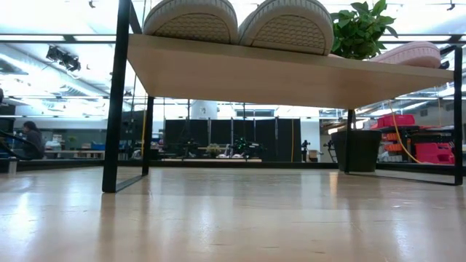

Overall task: Pick and place slides into the shelf
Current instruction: Put the pink slide on the shelf

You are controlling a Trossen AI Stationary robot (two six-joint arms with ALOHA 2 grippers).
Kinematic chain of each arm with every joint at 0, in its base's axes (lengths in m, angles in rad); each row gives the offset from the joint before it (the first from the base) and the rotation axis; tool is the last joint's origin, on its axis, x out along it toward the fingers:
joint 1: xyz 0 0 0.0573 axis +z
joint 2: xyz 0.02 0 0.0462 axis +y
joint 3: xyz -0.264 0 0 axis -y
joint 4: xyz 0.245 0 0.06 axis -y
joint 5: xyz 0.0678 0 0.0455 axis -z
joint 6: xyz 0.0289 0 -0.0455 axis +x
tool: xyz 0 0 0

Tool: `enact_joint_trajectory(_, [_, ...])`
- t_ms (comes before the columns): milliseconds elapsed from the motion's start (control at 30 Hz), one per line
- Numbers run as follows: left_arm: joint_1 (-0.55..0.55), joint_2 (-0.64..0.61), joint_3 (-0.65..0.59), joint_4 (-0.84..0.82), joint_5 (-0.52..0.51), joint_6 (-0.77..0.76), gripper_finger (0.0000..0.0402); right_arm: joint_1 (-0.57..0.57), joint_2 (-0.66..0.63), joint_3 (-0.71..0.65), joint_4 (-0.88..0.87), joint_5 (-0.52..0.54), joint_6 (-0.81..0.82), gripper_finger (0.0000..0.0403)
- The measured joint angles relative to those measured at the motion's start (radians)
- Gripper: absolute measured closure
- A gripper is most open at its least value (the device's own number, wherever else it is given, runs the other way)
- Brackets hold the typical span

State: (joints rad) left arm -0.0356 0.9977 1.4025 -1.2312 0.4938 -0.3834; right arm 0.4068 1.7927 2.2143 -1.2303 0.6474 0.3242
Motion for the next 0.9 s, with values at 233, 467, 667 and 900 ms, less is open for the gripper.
enact_joint_trajectory(233, [0.090, 0.090, 0.000, 0.279, 0.256, 0.051, 0.0376, 0.012, 0.000, 0.000, 0.015, -0.102, -0.093, 0.0289])
enact_joint_trajectory(467, [0.253, 0.165, 0.000, 0.446, 0.433, 0.023, 0.0376, 0.087, 0.000, 0.000, 0.156, -0.120, -0.481, 0.0289])
enact_joint_trajectory(667, [0.391, 0.255, 0.001, 0.468, 0.486, 0.005, 0.0377, 0.120, -0.002, 0.018, 0.247, 0.050, -0.745, 0.0289])
enact_joint_trajectory(900, [0.456, 0.387, 0.001, 0.597, 0.630, -0.070, 0.0377, 0.079, -0.002, 0.018, 0.242, 0.087, -0.934, 0.0276])
